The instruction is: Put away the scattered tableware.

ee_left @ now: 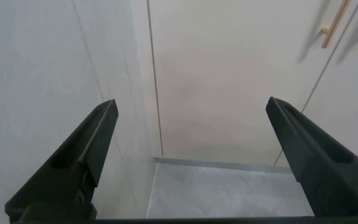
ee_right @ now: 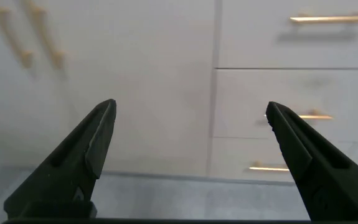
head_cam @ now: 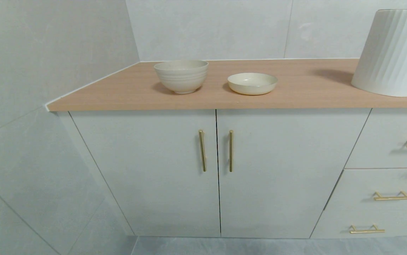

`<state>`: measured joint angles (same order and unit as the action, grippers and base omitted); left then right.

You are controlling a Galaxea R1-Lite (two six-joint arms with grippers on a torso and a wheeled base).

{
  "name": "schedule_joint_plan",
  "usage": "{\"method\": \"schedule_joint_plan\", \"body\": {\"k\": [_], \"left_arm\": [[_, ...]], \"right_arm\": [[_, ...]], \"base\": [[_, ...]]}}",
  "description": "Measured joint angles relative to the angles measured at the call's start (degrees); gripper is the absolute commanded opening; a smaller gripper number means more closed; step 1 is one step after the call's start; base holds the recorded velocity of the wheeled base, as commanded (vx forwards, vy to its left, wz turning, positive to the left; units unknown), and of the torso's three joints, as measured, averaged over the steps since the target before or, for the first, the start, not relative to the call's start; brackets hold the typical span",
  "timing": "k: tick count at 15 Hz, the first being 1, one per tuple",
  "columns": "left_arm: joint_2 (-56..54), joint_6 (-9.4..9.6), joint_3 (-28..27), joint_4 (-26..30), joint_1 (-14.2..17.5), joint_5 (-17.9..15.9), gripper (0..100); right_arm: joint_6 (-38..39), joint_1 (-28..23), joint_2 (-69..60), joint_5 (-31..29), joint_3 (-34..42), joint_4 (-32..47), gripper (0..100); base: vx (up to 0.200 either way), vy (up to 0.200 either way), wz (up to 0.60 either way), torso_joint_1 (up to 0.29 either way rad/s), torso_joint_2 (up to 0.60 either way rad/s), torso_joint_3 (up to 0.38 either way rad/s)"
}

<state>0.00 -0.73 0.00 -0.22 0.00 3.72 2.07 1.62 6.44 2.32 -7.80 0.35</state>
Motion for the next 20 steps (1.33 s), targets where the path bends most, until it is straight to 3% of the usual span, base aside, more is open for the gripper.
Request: {"method": "schedule_joint_plan", "body": {"k": [5, 9, 14, 17, 20], "left_arm": [[0.0, -0.02, 0.0, 0.0, 0.0, 0.0, 100], [0.0, -0.02, 0.0, 0.0, 0.0, 0.0, 100], [0.0, -0.02, 0.0, 0.0, 0.0, 0.0, 100], [0.0, -0.02, 0.0, 0.0, 0.0, 0.0, 100], [0.0, -0.02, 0.0, 0.0, 0.0, 0.0, 100]], "right_arm": [[0.5, 4.8, 31.8, 6.7, -18.5, -1.3, 100], [5.1, 17.6, 57.8, 9.2, -30.4, -10.5, 100], [11.5, 29.4, 78.9, 10.1, -44.3, -14.3, 100], [13.3, 33.2, 88.0, 9.9, -50.5, -16.1, 100], [15.9, 34.8, 95.9, 9.2, -53.3, -24.5, 100]], "base": [[0.000, 0.000, 0.00, 0.000, 0.00, 0.000], [0.000, 0.000, 0.00, 0.000, 0.00, 0.000], [0.000, 0.000, 0.00, 0.000, 0.00, 0.000], [0.000, 0.000, 0.00, 0.000, 0.00, 0.000], [0.000, 0.000, 0.00, 0.000, 0.00, 0.000]]}}
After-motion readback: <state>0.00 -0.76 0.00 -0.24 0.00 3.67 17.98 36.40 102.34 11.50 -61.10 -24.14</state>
